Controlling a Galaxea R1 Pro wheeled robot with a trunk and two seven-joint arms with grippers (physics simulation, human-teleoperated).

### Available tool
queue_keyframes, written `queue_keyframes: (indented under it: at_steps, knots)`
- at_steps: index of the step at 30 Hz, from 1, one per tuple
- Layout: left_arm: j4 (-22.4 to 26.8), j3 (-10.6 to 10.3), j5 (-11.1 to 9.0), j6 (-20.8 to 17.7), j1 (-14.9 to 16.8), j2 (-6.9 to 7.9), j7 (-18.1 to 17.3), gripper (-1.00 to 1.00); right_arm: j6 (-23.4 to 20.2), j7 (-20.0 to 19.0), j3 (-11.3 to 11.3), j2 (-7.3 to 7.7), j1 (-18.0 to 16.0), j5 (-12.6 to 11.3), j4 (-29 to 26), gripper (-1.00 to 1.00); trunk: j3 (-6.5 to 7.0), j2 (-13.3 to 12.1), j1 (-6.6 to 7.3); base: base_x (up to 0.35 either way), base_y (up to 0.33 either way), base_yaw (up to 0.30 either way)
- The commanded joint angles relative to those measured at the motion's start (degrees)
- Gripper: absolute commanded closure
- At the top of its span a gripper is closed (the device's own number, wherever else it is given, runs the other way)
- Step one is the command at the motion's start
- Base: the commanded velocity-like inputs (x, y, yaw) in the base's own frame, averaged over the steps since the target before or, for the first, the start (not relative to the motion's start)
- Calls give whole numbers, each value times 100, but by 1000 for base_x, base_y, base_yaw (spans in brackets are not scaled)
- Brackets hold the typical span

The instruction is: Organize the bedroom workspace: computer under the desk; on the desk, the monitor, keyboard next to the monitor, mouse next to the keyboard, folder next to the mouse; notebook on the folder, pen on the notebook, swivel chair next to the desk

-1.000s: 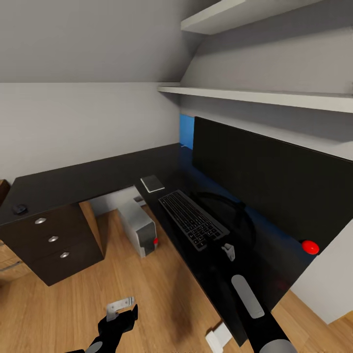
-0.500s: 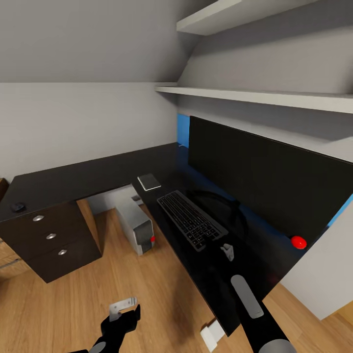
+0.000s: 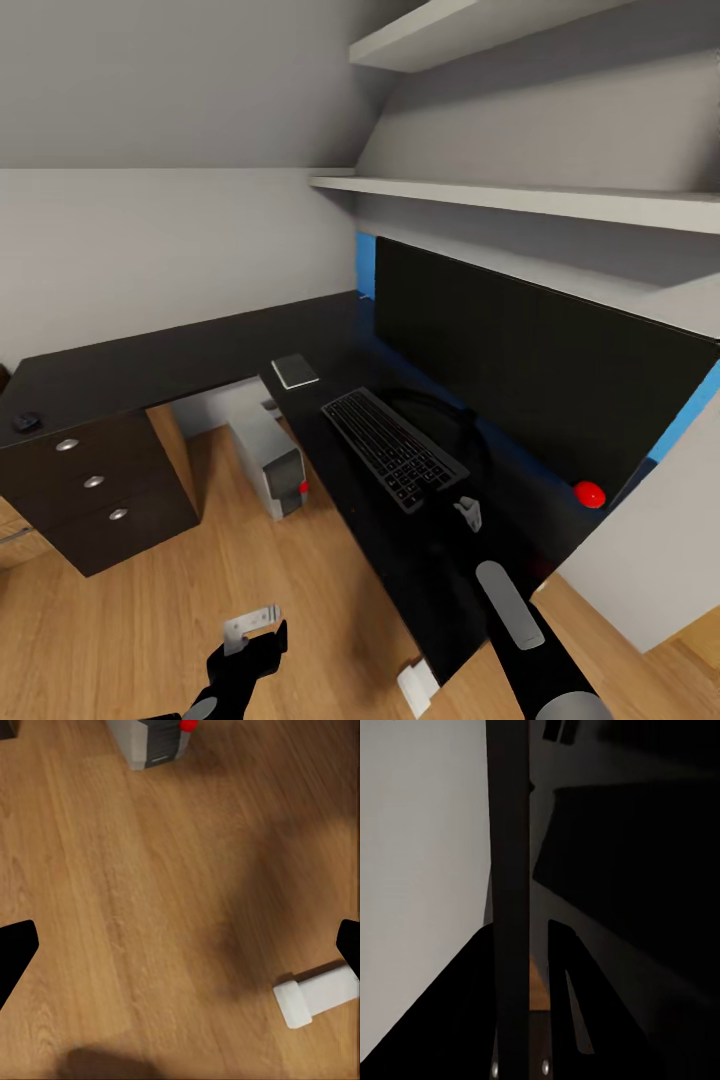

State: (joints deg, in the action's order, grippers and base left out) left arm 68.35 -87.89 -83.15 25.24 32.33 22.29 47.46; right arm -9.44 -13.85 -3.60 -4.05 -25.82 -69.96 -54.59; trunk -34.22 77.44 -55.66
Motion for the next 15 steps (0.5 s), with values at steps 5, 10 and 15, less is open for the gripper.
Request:
queue_keyframes:
  at_steps: [5,10,15]
  knots:
    - [8,-18,-25,25,10,3,17,-100,-23,28,9,8,-2,-28,15,100,-6,3,0,0,-60,0]
    - [6,-18,-26,25,10,3,17,-100,-23,29,9,9,-2,-27,15,100,-6,3,0,0,-9,0]
    - [8,-18,-26,25,10,3,17,-100,-23,28,8,9,-2,-31,15,100,-6,3,0,-27,-19,0]
